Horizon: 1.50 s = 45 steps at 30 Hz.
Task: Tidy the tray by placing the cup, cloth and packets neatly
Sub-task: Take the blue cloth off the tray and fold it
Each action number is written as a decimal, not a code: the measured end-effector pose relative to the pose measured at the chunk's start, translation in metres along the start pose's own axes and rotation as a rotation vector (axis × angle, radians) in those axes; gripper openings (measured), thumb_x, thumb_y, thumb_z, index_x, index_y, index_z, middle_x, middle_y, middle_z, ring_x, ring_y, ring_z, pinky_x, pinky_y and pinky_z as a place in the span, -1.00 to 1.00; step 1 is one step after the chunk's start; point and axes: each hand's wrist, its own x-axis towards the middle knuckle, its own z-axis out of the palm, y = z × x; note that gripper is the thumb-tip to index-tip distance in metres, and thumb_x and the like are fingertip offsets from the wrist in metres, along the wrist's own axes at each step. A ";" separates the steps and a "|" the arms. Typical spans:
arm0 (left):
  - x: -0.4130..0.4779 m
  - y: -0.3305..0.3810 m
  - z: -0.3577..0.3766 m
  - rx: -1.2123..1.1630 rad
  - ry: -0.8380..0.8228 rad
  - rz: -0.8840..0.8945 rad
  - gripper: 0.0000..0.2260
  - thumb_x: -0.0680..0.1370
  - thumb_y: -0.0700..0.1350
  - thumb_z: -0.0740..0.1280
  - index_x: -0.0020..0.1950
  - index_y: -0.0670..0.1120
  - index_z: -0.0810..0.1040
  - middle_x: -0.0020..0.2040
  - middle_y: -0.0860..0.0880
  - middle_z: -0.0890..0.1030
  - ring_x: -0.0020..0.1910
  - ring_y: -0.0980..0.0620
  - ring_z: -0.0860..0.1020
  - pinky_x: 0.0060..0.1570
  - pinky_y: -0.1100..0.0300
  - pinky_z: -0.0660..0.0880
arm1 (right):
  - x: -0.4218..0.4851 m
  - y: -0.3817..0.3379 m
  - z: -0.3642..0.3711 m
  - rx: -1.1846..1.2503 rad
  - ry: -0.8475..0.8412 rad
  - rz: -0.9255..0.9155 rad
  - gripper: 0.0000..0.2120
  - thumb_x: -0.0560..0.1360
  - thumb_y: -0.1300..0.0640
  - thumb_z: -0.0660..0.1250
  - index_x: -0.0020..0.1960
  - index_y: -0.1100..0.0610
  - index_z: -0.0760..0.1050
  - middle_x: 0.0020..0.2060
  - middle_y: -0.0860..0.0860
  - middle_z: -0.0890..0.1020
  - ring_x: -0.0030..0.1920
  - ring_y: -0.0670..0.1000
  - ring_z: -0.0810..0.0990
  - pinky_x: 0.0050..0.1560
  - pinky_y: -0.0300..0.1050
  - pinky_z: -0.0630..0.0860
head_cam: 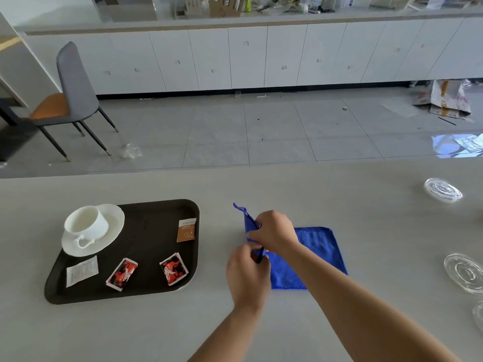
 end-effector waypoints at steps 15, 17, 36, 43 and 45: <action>-0.062 0.040 0.070 0.074 -0.209 0.532 -0.84 0.48 -0.27 0.33 -0.01 -0.07 0.59 -0.09 0.02 0.58 -0.09 0.01 0.52 -0.06 0.11 0.49 | -0.037 0.130 -0.059 0.396 0.182 0.178 -0.76 0.46 0.11 0.35 -0.25 0.25 0.40 -0.48 0.00 0.43 -0.43 0.01 0.33 -0.36 -0.07 0.29; -0.066 0.040 0.080 0.086 -0.230 0.536 -0.87 0.49 -0.28 0.33 -0.03 -0.09 0.59 -0.11 0.00 0.58 -0.10 0.00 0.52 -0.06 0.12 0.49 | -0.038 0.140 -0.058 0.383 0.195 0.209 -0.72 0.46 0.13 0.34 -0.35 0.17 0.34 -0.52 -0.03 0.38 -0.45 -0.01 0.28 -0.38 -0.08 0.25; -0.024 -0.026 0.086 0.495 -0.226 0.556 -0.55 0.54 0.01 0.34 0.39 -0.12 0.46 0.43 -0.21 0.40 0.44 -0.22 0.34 0.38 -0.08 0.34 | -0.051 0.183 -0.037 0.125 0.377 0.259 -0.75 0.46 0.03 0.44 0.11 0.04 0.55 -0.18 -0.08 0.60 -0.22 -0.01 0.55 -0.20 -0.16 0.39; 0.003 -0.042 0.098 0.909 -0.515 0.547 -0.26 0.55 0.31 -0.26 0.55 -0.16 -0.31 0.53 -0.14 -0.43 0.54 -0.12 -0.35 0.52 -0.09 -0.20 | -0.054 0.186 -0.026 -0.055 0.364 0.223 -0.55 0.48 -0.08 0.39 0.33 -0.05 0.41 0.17 -0.05 0.51 0.12 0.04 0.51 -0.13 -0.09 0.51; 0.002 -0.044 0.100 0.953 -0.509 0.535 -0.24 0.52 0.32 -0.31 0.52 -0.18 -0.37 0.51 -0.16 -0.45 0.51 -0.14 -0.40 0.51 -0.16 -0.24 | -0.061 0.188 -0.021 -0.166 0.409 0.099 -0.50 0.52 -0.08 0.33 0.42 -0.04 0.32 0.34 -0.09 0.44 0.27 0.02 0.40 0.04 -0.10 0.51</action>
